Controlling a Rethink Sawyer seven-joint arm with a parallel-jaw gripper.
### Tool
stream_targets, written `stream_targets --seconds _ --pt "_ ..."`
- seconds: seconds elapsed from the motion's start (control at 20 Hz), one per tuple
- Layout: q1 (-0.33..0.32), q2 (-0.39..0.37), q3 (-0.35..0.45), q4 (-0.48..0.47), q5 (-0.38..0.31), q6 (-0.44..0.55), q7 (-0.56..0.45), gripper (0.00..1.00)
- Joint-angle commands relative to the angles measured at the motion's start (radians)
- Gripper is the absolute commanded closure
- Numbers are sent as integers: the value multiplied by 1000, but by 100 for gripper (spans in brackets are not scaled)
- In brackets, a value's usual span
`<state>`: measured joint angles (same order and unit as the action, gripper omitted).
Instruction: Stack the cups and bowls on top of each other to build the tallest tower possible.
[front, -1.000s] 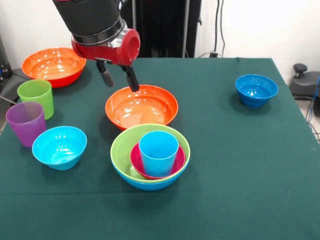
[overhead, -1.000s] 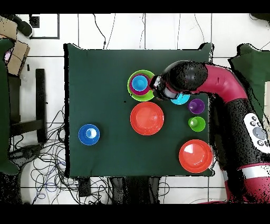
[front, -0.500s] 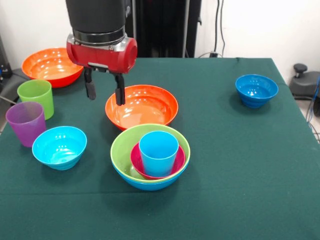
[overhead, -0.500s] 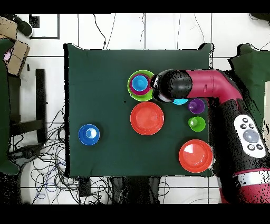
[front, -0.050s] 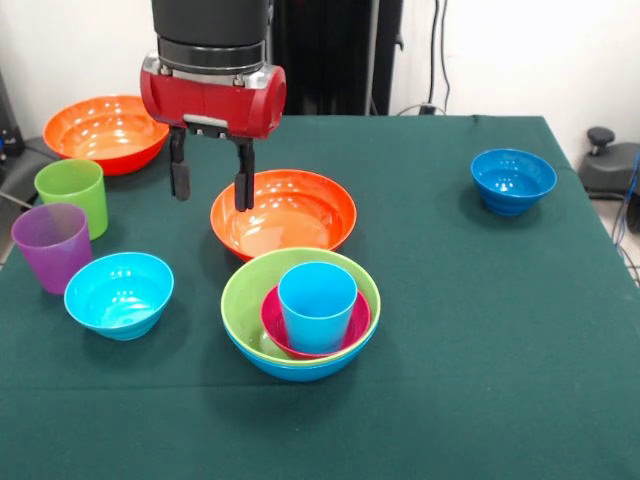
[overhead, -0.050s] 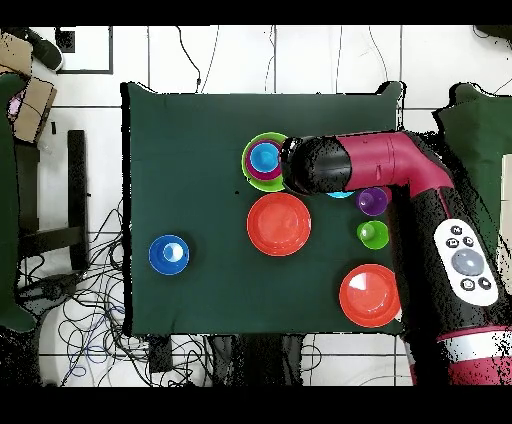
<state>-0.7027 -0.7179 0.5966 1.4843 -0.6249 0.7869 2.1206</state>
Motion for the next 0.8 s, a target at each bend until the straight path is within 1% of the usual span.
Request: stream_targets --seconds 0.05,0.15,0.4,0.5,0.7,0.8 --pt "21 23 -44 75 -79 -29 -124 0" --pt "3 4 -31 112 -61 -23 -146 0" --pt "-39 -10 -2 159 -36 -12 -193 0" --pt "-56 -3 2 183 -46 -39 -198 0" --pt "-76 38 0 214 -94 -113 -190 0" --pt "-83 48 1 221 -103 -125 -192 0"
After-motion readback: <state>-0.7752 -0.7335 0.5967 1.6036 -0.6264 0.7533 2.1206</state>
